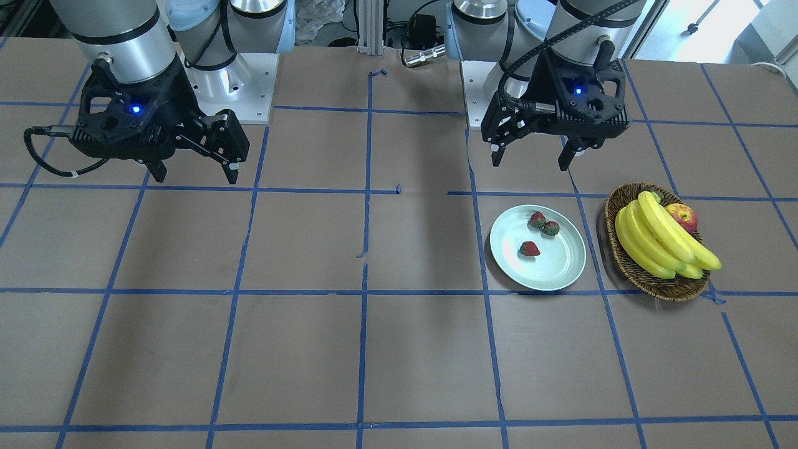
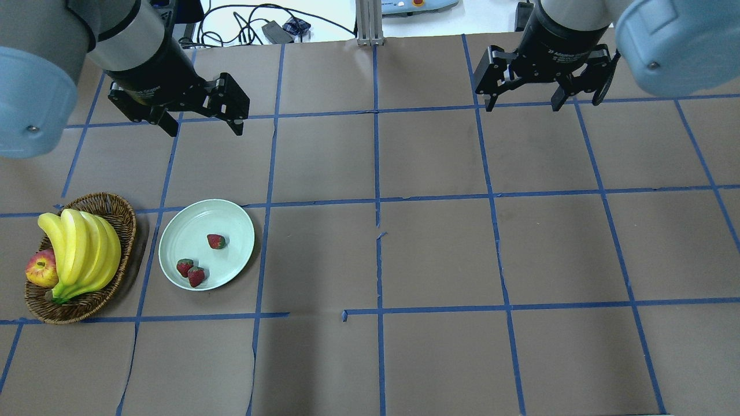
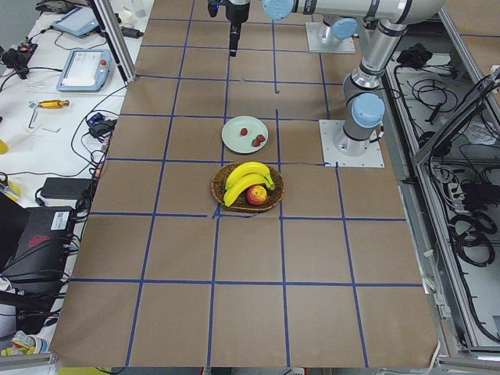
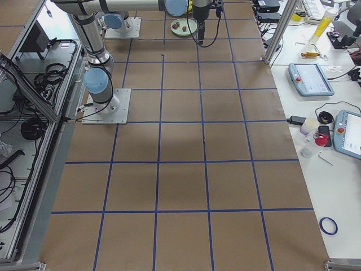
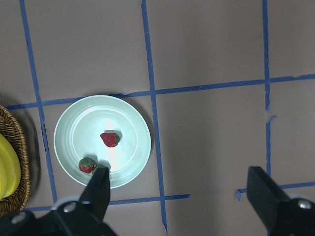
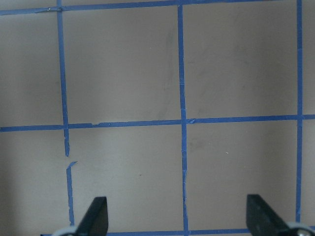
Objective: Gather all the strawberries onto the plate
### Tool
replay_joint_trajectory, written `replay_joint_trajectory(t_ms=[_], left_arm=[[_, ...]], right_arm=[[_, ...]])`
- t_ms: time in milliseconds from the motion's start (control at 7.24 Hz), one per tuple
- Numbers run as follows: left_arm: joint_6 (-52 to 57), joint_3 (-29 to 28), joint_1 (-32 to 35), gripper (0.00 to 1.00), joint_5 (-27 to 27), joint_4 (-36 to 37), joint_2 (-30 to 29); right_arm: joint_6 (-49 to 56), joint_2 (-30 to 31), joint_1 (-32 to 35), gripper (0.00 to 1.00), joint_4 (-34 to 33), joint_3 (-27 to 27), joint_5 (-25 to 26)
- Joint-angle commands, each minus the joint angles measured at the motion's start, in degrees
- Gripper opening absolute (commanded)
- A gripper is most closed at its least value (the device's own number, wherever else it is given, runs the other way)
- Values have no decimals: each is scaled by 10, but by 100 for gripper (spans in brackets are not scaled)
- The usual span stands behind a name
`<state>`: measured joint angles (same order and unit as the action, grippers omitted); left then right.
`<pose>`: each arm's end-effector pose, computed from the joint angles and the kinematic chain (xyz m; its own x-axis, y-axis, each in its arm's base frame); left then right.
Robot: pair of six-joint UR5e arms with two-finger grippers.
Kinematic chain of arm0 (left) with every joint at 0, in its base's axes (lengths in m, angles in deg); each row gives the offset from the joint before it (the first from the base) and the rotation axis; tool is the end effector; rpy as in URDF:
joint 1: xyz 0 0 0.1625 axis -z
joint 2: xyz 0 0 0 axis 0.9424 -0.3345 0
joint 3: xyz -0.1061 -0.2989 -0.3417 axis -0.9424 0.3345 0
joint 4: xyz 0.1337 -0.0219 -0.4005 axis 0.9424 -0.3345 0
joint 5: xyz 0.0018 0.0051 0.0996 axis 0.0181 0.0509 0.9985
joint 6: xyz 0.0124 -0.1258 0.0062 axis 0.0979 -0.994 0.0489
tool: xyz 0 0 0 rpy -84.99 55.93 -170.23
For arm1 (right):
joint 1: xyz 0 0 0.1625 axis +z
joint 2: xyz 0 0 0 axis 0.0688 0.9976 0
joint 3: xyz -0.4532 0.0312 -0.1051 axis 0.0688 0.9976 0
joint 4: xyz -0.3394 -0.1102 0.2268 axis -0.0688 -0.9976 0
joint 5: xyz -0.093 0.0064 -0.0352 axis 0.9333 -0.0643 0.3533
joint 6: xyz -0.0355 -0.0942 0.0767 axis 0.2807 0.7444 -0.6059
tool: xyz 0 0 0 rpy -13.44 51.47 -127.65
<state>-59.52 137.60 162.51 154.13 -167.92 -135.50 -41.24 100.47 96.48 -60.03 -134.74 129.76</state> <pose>-0.1527 -0.4950 0.5152 -0.9999 -0.0005 0.0167 -0.0022 0.9948 -0.1021 0.1581 -0.5260 0.5121 -0.9994 0.0310 -0.0172 0.0324 0.9956 -0.0874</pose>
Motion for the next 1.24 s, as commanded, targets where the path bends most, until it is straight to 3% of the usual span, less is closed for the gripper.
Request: replay_joint_trajectory(t_ms=[0, 1105], left_arm=[[-20, 14, 0, 100, 0, -1, 2], [-19, 15, 0, 100, 1, -4, 3]], right_arm=[[0, 0, 0, 100, -1, 2, 10], [-1, 5, 0, 100, 12, 8, 12]])
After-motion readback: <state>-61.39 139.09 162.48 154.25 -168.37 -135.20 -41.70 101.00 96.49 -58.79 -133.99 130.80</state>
